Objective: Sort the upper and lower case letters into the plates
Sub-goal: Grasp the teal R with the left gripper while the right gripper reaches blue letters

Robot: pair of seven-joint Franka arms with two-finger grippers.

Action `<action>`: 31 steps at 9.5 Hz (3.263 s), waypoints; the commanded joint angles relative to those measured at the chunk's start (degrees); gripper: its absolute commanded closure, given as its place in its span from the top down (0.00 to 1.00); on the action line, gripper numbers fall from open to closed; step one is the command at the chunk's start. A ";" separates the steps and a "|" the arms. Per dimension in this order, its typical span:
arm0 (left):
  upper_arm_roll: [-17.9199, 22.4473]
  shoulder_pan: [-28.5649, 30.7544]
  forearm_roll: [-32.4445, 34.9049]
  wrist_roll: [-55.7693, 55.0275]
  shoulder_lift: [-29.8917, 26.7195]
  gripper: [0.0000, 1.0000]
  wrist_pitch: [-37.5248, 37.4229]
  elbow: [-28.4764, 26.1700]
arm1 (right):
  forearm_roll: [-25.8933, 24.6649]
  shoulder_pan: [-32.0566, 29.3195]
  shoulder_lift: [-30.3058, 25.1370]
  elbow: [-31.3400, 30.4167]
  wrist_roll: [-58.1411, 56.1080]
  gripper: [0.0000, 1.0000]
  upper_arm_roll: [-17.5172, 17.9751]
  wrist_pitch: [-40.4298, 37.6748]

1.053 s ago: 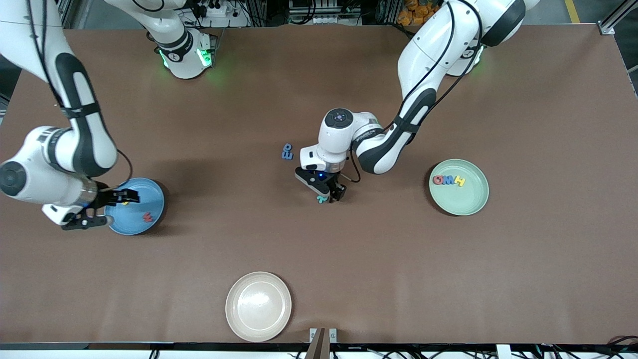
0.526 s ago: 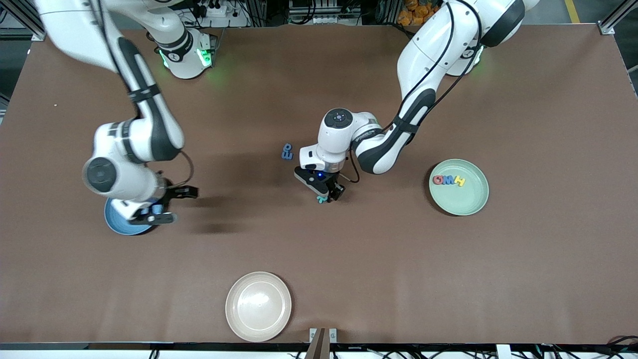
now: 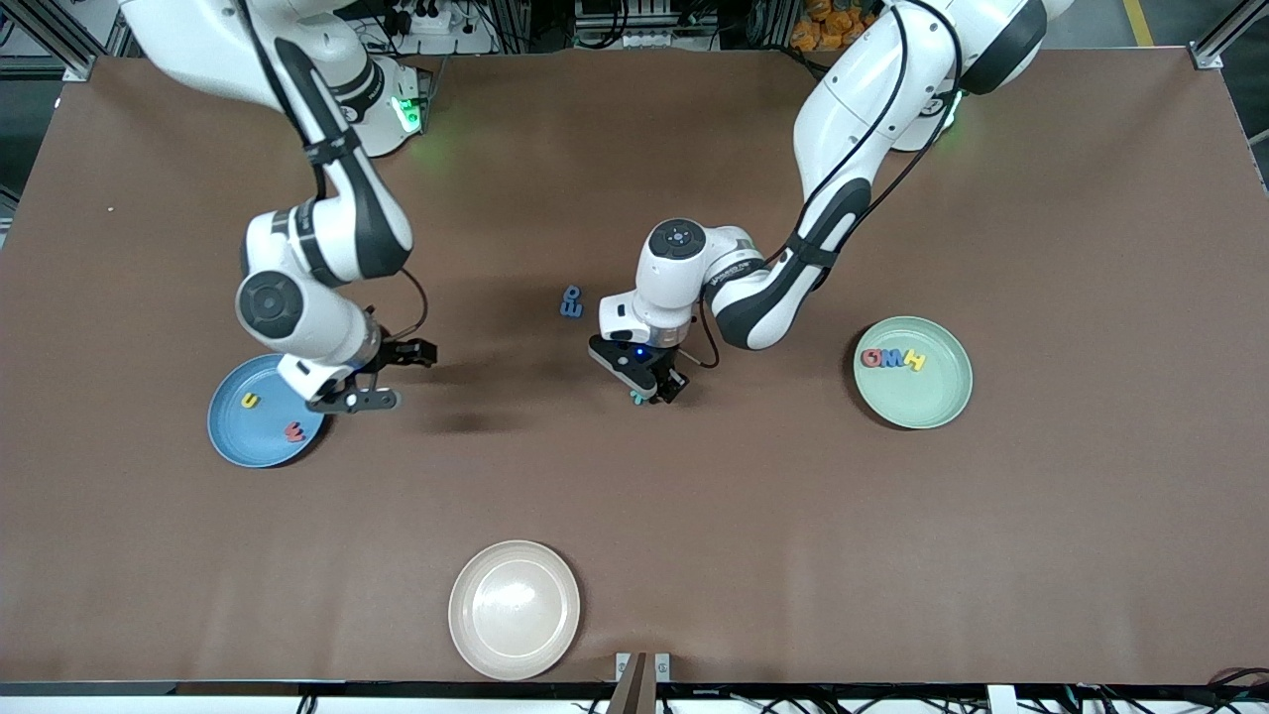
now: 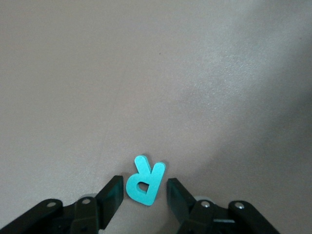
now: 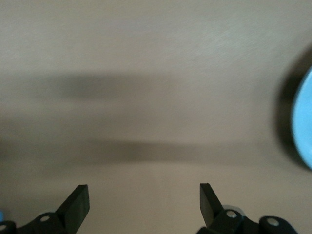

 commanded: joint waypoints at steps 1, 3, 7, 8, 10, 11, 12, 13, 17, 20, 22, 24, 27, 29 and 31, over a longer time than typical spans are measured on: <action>0.26 0.07 0.82 1.35 2.48 0.47 0.15 3.07 | 1.15 2.57 -2.25 -2.29 3.81 1.00 -0.26 1.47; 0.26 -0.28 0.91 2.31 3.80 0.47 0.24 5.79 | 2.03 2.76 -2.25 -2.37 4.17 1.00 -0.35 1.38; 0.26 -0.02 0.64 2.76 4.25 0.47 1.20 6.33 | 2.03 2.23 -2.87 -2.29 4.17 1.00 -0.35 1.21; 0.26 0.07 -0.05 2.23 3.99 0.48 1.12 6.07 | 2.03 2.23 -2.95 -2.29 4.17 1.00 -0.35 1.12; 0.17 0.42 -0.67 2.05 3.20 0.49 1.11 3.27 | 2.03 2.40 -2.95 -2.46 4.17 1.00 -0.35 0.86; 0.17 0.51 -0.68 1.97 2.93 0.49 1.11 2.30 | 2.12 2.40 -2.95 -2.46 4.17 1.00 -0.35 1.03; 0.09 0.51 -0.68 0.66 2.84 0.49 1.11 2.03 | 2.03 2.49 -2.95 -2.46 4.17 1.00 -0.35 1.03; -0.52 0.51 -0.68 0.21 2.75 0.48 1.11 1.85 | 2.12 2.67 -2.95 -2.46 4.17 1.00 -0.35 1.21; -0.71 0.60 -0.68 -1.37 1.44 0.48 1.11 -0.61 | 2.03 2.84 -2.87 -2.46 5.05 1.00 -0.35 1.38; -0.71 0.60 -0.68 -1.29 0.29 0.47 1.11 -2.28 | 2.12 3.37 -2.95 -2.55 5.40 1.00 -0.35 1.12; -0.71 0.60 -0.68 -1.29 0.29 0.42 1.11 -2.46 | 2.12 3.46 -3.04 -2.55 5.40 1.00 -0.35 1.03; -0.79 0.60 -0.68 -1.29 0.38 0.12 1.11 -2.20 | 2.03 3.46 -3.04 -2.55 5.40 1.00 -0.35 1.21; -0.79 0.95 -0.76 -1.37 0.47 0.02 1.11 -2.11 | 2.12 4.16 -2.78 -2.46 5.40 1.00 -0.35 1.56; -1.32 1.74 -0.85 -1.37 -0.06 0.02 0.85 -2.28 | 2.12 5.65 -2.87 -3.25 6.71 1.00 -0.35 2.35; -3.16 3.58 -4.95 -0.59 -1.72 0.02 -1.85 -2.11 | 2.21 8.81 -2.87 -3.43 12.40 1.00 -0.35 2.52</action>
